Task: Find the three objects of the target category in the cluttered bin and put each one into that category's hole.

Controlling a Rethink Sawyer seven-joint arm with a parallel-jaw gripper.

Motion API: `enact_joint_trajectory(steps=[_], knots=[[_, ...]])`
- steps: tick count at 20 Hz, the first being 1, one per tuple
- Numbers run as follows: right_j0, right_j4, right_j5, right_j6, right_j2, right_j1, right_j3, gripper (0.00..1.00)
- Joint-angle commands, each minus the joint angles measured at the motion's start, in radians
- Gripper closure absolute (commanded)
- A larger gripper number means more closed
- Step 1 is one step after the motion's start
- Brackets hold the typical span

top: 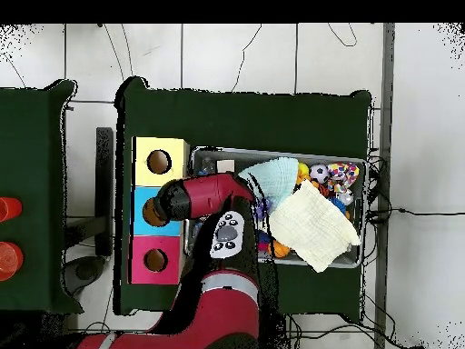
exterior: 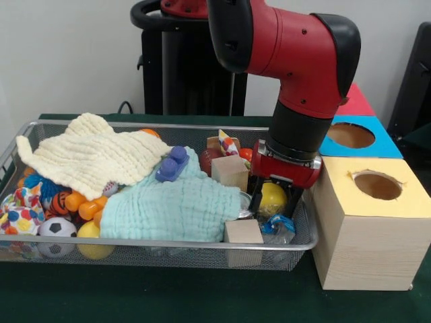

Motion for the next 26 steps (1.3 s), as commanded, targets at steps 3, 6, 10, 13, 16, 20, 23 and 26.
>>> enact_joint_trajectory(steps=[3, 6, 10, 13, 16, 20, 23, 26], knots=[[0.024, 0.081, -0.08, 0.217, 0.036, 0.044, -0.028, 0.0], [0.034, 0.105, -0.079, 0.23, 0.027, 0.038, -0.021, 0.0], [0.041, 0.123, -0.089, 0.23, 0.02, 0.046, -0.023, 0.0], [0.06, 0.148, -0.097, 0.249, 0.011, 0.047, -0.022, 0.0], [0.055, 0.164, -0.106, 0.242, 0.018, 0.035, -0.004, 0.0], [0.058, 0.19, -0.125, 0.24, 0.032, 0.037, -0.001, 0.0], [0.083, 0.206, -0.114, 0.241, 0.017, 0.051, -0.017, 0.0], [0.082, 0.196, -0.095, 0.201, 0.016, 0.058, -0.017, 0.0]])
